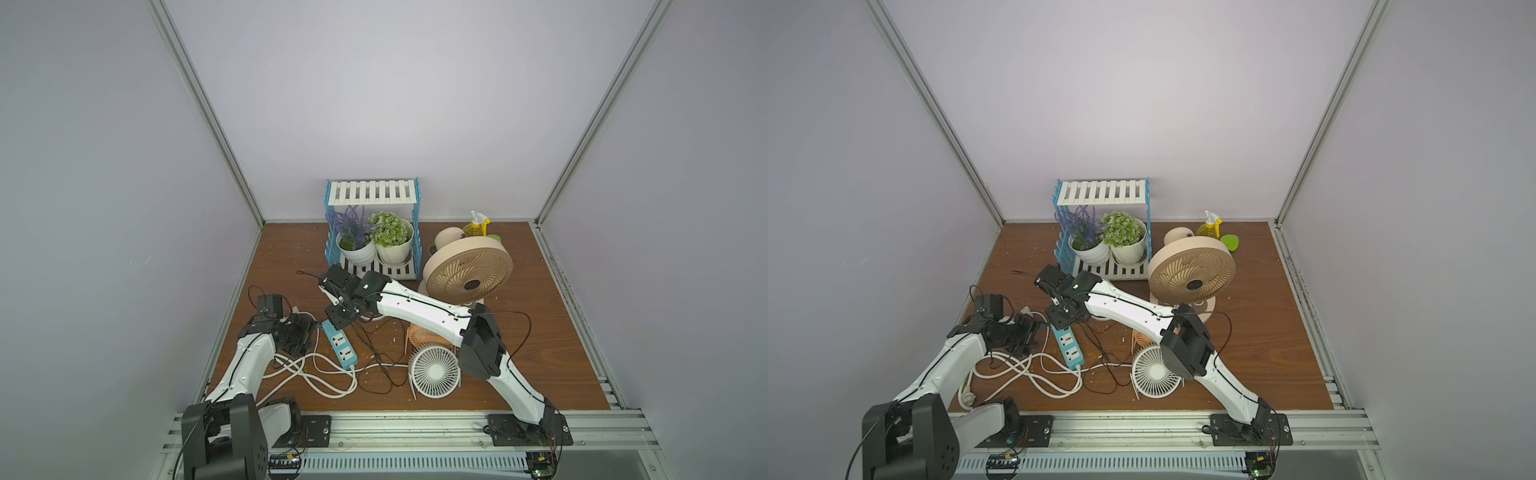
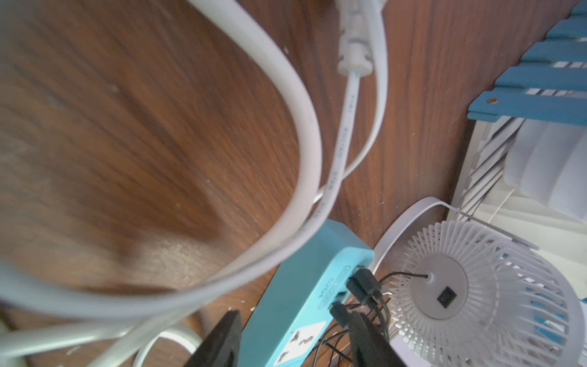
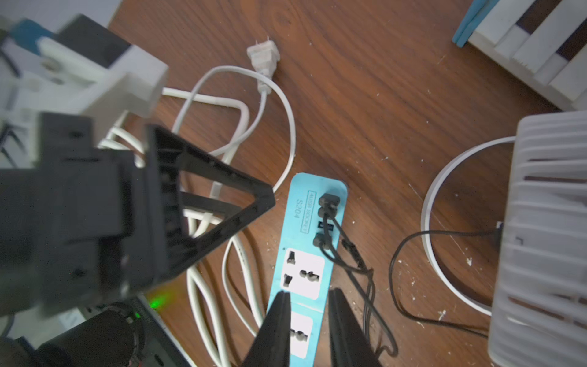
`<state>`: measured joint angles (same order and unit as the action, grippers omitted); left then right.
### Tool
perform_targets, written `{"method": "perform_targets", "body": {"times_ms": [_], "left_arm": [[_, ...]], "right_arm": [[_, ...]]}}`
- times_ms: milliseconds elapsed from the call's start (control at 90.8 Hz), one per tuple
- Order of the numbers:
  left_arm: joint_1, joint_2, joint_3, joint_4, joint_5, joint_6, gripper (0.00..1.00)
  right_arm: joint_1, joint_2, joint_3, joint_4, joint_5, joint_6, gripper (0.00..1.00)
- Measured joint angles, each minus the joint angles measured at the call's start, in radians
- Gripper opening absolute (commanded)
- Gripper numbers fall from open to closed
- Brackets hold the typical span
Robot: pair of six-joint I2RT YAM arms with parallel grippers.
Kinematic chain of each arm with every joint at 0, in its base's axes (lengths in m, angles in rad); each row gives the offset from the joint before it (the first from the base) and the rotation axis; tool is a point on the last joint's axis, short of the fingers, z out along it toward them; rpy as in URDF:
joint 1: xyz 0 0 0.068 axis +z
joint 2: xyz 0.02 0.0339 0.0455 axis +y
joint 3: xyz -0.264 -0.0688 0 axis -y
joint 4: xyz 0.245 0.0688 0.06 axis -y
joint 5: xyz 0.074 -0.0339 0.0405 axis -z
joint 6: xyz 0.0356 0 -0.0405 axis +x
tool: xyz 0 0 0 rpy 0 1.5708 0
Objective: Unplug the desk fan from the power strip
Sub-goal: Remove the plug from the socket.
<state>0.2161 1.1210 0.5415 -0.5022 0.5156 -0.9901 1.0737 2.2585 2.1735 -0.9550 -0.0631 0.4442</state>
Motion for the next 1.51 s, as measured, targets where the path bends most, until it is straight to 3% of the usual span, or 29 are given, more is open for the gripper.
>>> {"method": "perform_targets", "body": {"times_ms": [110, 253, 782, 1112, 1508], "left_arm": [[0.022, 0.000, -0.004, 0.006, 0.015, 0.002, 0.58], [0.033, 0.000, -0.005, 0.019, 0.032, 0.000, 0.57], [0.038, -0.042, -0.113, 0.106, 0.114, -0.042, 0.52], [0.037, -0.041, -0.153, 0.172, 0.164, -0.046, 0.60], [0.017, 0.046, -0.167, 0.258, 0.176, -0.054, 0.50]], "right_arm": [[0.014, -0.058, -0.100, 0.056, 0.000, 0.038, 0.32], [0.021, -0.043, -0.148, 0.098, -0.006, 0.081, 0.34], [0.021, 0.005, -0.170, 0.208, 0.074, 0.179, 0.33], [0.021, 0.017, -0.169, 0.216, 0.106, 0.221, 0.33], [0.021, 0.070, -0.144, 0.209, 0.106, 0.238, 0.25]]}}
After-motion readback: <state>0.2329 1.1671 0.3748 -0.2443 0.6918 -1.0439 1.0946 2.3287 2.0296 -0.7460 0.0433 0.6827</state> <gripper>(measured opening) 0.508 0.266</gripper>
